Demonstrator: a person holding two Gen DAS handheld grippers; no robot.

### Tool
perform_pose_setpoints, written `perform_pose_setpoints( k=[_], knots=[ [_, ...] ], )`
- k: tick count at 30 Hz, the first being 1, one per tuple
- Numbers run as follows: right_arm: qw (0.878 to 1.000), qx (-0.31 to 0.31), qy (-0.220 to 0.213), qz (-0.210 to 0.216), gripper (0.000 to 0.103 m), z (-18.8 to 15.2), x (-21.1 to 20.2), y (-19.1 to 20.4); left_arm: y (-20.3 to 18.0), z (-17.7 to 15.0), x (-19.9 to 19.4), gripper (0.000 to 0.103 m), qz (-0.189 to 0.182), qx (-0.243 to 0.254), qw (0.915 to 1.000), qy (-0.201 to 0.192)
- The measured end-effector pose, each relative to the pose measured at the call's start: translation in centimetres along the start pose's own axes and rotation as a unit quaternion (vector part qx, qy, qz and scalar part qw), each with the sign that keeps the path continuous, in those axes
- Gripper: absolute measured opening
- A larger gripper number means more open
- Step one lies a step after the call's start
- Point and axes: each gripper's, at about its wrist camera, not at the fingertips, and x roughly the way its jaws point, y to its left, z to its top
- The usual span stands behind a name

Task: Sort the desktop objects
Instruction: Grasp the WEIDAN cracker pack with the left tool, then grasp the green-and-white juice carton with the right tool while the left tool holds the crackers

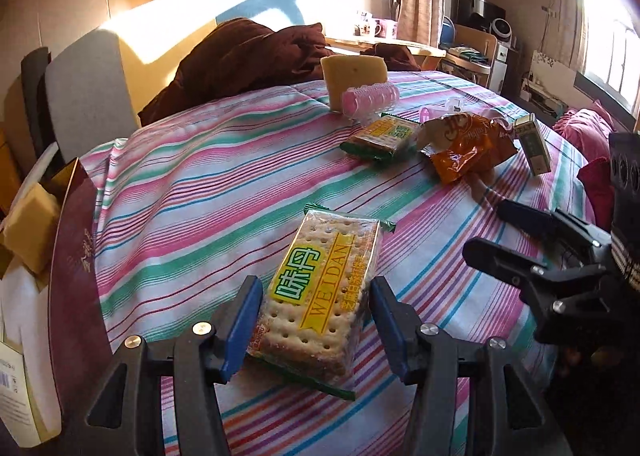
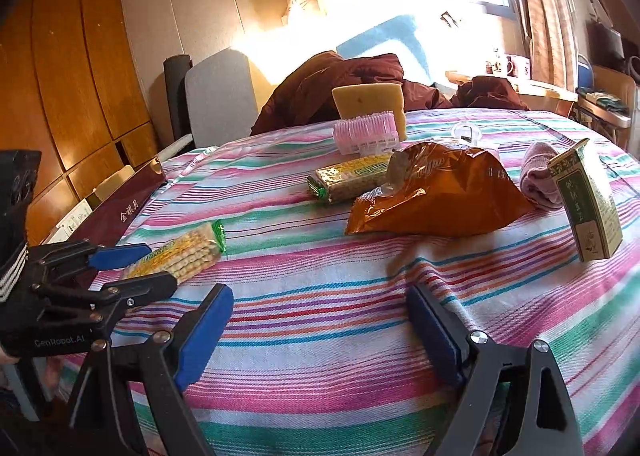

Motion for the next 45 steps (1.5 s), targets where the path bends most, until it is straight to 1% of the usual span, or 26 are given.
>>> perform_pose_setpoints(
  k=[3, 6, 8, 11, 14, 16, 19, 23, 27, 29, 31, 32, 34, 36, 40, 45],
  knots=[
    [0.999, 0.012, -0.02, -0.029, 0.087, 1.1, -2.1, -1.4, 0.2, -0.3, -0.1, 0.056, -0.004, -0.009, 0.9998, -0.014],
    [0.996, 0.009, -0.04, -0.079, 0.088, 2.6, -4.4, -3.3, 0.9, -0.5, 0.0, 0.057, -0.018, -0.031, 0.999, -0.025],
    [0.992, 0.009, -0.045, -0.12, 0.088, 3.4, -5.3, -4.8, 1.2, -0.6, 0.0, 0.057, -0.023, -0.041, 0.9985, -0.029],
    [0.983, 0.009, -0.04, -0.177, 0.088, 4.3, -5.8, -7.1, 1.3, -0.7, 0.1, 0.058, -0.028, -0.047, 0.9981, -0.03],
    [0.976, 0.002, -0.027, -0.216, 0.088, 4.9, -5.6, -8.6, 1.6, -0.8, 1.3, 0.059, -0.029, -0.047, 0.9979, -0.033],
    [0.972, -0.006, -0.016, -0.235, 0.088, 5.3, -5.1, -9.3, 1.8, -0.8, 1.4, 0.059, -0.022, -0.04, 0.9984, -0.032],
    [0.97, -0.008, 0.014, -0.244, 0.086, 5.8, -3.9, -10.3, 2.4, -0.9, 1.3, 0.059, -0.022, -0.038, 0.9985, -0.033],
    [0.966, -0.005, 0.05, -0.253, 0.085, 6.0, -2.4, -11.2, 3.8, -1.3, 1.0, 0.061, -0.038, -0.05, 0.9974, -0.036],
    [0.964, -0.001, 0.067, -0.255, 0.085, 6.0, -1.5, -11.7, 4.9, -1.4, 1.0, 0.063, -0.046, -0.051, 0.9969, -0.037],
    [0.963, -0.002, 0.075, -0.258, 0.082, 6.1, -1.2, -11.7, 5.5, -1.5, 1.0, 0.064, -0.049, -0.052, 0.9967, -0.037],
    [0.963, 0.0, 0.085, -0.257, 0.07, 6.0, -0.7, -11.8, 6.1, -1.6, 1.0, 0.065, -0.052, -0.054, 0.9965, -0.038],
    [0.963, 0.002, 0.091, -0.254, 0.066, 5.9, -0.5, -11.9, 6.4, -1.6, 1.1, 0.065, -0.053, -0.054, 0.9964, -0.038],
    [0.964, 0.003, 0.094, -0.248, 0.054, 5.9, -0.4, -11.8, 6.9, -1.7, 1.1, 0.065, -0.053, -0.054, 0.9964, -0.038],
    [0.966, 0.002, 0.092, -0.243, 0.047, 5.9, -0.5, -11.5, 7.3, -1.8, 1.0, 0.065, -0.053, -0.053, 0.9965, -0.038],
    [0.968, 0.003, 0.086, -0.235, 0.038, 5.9, -1.0, -11.0, 7.8, -2.2, 0.7, 0.065, -0.05, -0.05, 0.9967, -0.039],
    [0.974, -0.008, 0.084, -0.212, 0.035, 5.7, -2.0, -9.0, 8.1, -2.4, 0.6, 0.065, -0.049, -0.048, 0.9969, -0.04]
  ],
)
